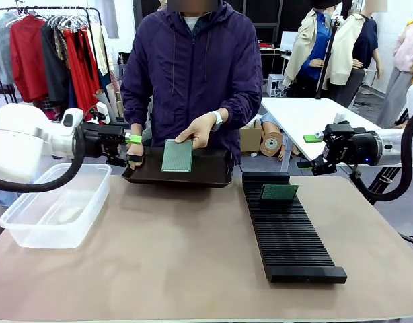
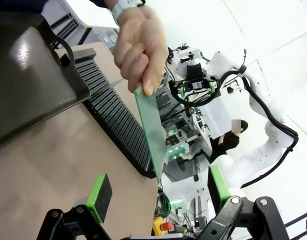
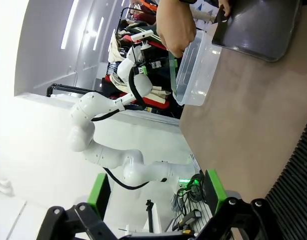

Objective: Sort PCBs into racks and boxes based on the side picked up.
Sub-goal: Pick up the Blank PCB handed by the Human.

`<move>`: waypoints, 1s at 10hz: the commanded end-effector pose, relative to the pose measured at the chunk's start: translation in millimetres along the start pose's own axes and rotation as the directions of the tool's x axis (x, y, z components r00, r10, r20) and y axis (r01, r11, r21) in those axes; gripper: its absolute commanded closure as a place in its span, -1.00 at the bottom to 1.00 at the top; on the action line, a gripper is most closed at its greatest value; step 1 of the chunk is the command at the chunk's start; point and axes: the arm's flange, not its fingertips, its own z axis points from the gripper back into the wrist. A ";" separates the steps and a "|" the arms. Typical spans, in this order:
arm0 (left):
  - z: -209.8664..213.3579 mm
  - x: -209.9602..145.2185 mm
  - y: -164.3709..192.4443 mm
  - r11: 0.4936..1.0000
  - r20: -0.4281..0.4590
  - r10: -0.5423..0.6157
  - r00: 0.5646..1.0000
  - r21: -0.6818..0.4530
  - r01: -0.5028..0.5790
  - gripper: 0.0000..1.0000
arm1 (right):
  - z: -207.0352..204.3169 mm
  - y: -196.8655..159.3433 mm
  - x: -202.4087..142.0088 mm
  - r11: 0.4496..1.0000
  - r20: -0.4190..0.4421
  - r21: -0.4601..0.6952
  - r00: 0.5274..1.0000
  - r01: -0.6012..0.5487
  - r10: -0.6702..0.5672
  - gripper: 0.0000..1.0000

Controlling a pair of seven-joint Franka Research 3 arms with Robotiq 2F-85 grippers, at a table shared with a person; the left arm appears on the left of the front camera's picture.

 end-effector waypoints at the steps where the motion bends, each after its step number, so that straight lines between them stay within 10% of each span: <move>1: -15.6 7.6 7.5 0.998 -0.002 -0.019 1.000 -0.057 0.019 -1.00 | -1.2 1.3 0.5 1.000 -0.001 -0.005 1.000 -0.010 0.010 -1.00; 10: -78.4 19.3 36.4 0.992 0.031 -0.023 0.999 -0.124 0.027 -1.00 | -1.2 1.3 0.5 1.000 -0.001 -0.005 1.000 -0.010 0.010 -1.00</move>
